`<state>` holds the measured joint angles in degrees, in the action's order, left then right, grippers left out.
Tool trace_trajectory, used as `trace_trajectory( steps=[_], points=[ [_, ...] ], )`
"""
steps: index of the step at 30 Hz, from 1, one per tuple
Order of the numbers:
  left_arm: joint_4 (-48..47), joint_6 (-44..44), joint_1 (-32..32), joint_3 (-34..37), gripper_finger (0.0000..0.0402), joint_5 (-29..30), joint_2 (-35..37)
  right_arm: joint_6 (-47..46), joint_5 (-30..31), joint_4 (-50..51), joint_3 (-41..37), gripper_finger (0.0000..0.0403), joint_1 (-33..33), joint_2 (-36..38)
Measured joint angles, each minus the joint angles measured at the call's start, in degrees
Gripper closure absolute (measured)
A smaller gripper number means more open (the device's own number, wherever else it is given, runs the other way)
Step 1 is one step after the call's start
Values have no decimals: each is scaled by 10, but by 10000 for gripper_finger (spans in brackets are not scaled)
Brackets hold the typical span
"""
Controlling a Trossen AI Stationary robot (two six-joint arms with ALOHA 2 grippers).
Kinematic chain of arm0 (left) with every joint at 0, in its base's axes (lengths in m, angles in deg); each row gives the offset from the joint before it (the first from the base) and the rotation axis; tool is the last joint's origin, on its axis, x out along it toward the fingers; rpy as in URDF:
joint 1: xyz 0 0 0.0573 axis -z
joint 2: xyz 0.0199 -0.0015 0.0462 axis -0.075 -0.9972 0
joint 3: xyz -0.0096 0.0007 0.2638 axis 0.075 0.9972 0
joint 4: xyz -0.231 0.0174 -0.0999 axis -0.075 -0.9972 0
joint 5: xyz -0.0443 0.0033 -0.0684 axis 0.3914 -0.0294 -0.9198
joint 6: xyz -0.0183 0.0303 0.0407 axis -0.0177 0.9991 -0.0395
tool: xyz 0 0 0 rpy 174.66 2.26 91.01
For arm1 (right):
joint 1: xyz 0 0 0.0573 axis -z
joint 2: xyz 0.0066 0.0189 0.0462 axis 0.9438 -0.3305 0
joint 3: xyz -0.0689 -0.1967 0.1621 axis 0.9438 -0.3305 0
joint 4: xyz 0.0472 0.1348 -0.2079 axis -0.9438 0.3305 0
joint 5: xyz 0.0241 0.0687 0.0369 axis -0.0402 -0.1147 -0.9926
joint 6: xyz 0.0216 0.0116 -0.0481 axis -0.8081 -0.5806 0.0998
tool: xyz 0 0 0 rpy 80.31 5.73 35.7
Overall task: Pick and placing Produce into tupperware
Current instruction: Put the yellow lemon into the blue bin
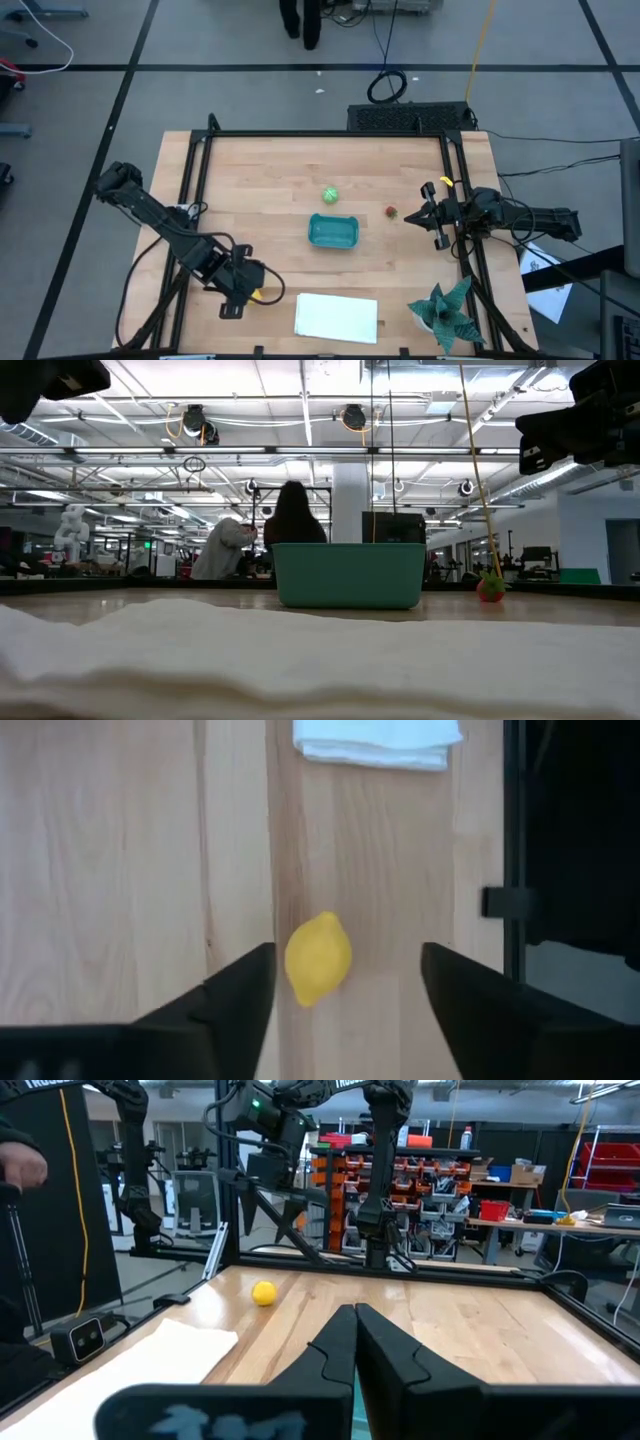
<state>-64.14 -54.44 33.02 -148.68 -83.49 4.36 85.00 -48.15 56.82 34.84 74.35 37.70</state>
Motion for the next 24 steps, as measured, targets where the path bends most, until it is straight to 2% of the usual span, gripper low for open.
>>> trace_trajectory(
  steps=[5, 11, 18, 24],
  points=[
    [16, -20, 0, 23, 95, 4, 0, 0, 0, 2, 0, 403, 0, 0],
    [36, -60, 0, 68, 61, -7, 0, -4, 0, 2, 0, 403, 0, 0],
    [132, -44, 1, 103, 55, -17, 0, -4, 0, 2, 0, 403, 0, 0],
    [155, -43, 9, 139, 55, -10, 0, -5, 0, 2, 0, 403, 0, 0]
  ],
)
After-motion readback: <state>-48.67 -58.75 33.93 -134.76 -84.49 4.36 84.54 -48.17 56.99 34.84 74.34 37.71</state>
